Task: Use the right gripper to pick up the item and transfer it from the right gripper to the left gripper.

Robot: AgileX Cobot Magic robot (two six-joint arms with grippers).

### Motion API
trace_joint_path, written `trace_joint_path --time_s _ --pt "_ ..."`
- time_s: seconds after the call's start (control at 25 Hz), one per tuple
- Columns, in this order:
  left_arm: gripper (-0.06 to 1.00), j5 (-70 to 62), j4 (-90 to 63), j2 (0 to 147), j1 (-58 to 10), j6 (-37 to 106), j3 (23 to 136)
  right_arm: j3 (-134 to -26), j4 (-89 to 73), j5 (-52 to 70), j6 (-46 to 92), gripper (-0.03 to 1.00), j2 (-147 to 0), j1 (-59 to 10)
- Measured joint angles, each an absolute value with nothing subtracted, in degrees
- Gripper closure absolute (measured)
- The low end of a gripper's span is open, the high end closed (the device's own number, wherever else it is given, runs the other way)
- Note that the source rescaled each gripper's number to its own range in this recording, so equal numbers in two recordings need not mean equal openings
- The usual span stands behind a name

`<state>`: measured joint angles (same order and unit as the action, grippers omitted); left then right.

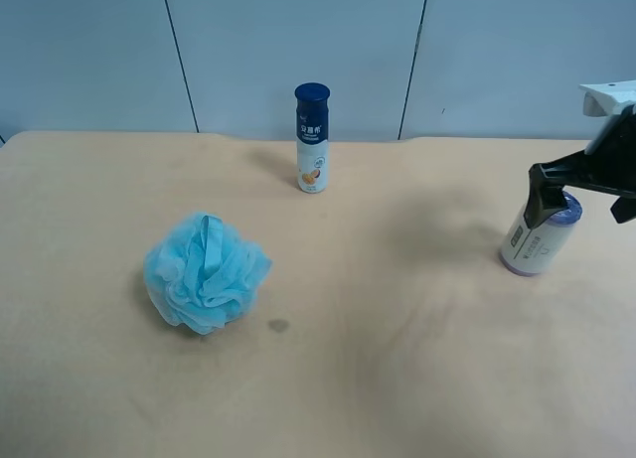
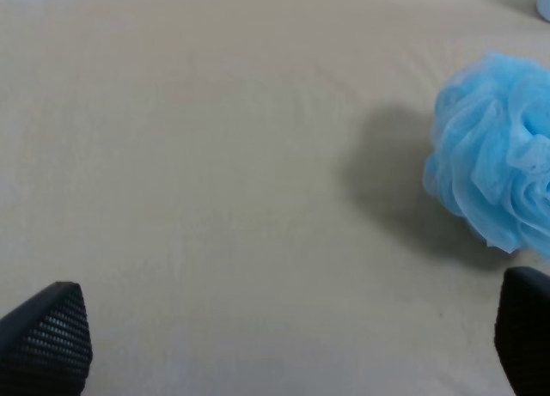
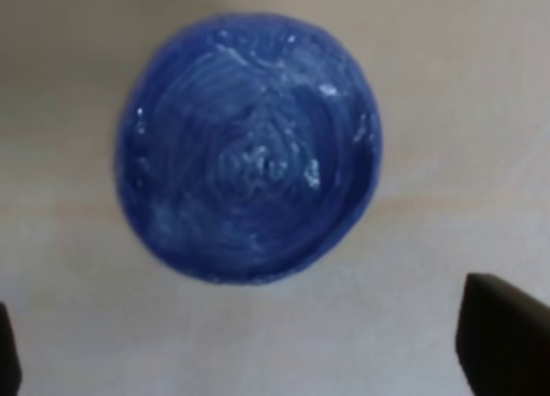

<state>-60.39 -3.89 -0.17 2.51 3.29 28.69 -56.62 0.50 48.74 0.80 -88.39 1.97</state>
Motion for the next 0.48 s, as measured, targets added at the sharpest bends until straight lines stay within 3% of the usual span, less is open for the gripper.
trace_joint_path --time_s 0.48 --pt "0.1 -60.39 -3.89 -0.17 2.51 3.29 28.69 -58.8 2.56 48.48 0.8 -0.03 -93.55 1.97"
